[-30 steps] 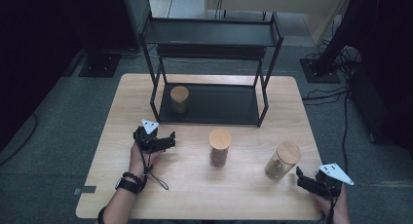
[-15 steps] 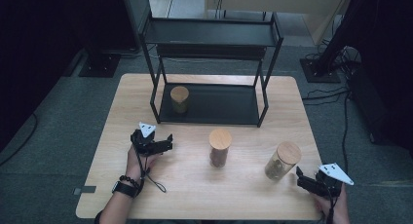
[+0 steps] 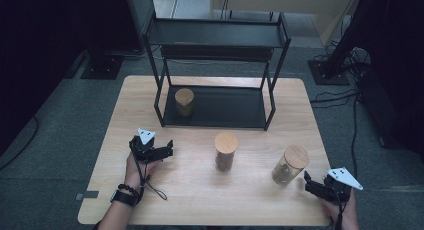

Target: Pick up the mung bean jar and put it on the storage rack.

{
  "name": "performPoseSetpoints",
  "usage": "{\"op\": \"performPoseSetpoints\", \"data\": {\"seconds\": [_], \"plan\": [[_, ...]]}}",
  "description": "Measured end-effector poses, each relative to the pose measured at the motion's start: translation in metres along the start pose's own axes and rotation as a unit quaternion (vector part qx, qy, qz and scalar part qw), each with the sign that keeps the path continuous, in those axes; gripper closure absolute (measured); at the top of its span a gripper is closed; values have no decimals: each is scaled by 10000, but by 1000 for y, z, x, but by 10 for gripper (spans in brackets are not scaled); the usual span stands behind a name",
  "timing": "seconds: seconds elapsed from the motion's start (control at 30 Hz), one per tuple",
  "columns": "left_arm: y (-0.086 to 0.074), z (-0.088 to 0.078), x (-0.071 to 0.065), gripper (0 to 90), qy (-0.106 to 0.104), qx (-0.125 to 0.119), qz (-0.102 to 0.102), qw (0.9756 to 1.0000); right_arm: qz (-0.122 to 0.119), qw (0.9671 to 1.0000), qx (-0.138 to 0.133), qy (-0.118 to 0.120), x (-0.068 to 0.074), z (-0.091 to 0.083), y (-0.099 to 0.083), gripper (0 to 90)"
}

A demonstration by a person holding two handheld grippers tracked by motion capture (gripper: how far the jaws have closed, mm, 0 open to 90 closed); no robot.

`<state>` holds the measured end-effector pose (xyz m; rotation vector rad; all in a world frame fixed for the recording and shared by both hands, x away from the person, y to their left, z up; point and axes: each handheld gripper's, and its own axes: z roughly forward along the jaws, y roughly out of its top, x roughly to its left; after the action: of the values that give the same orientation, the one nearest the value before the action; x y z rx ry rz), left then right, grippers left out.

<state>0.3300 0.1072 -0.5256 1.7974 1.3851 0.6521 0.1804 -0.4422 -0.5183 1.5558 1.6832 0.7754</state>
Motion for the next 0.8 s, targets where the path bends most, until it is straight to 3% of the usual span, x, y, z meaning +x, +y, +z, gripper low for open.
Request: {"op": "performPoseSetpoints", "data": {"seconds": [0.27,0.8], "plan": [[-3,-4,2,1,51,-9,57,10000,-19,10000,0,-12,0,0,0,32],[-9,-14,13,1,109,-42,-41,9999,-52,10000,-1,-41,1,0,0,32]]}}
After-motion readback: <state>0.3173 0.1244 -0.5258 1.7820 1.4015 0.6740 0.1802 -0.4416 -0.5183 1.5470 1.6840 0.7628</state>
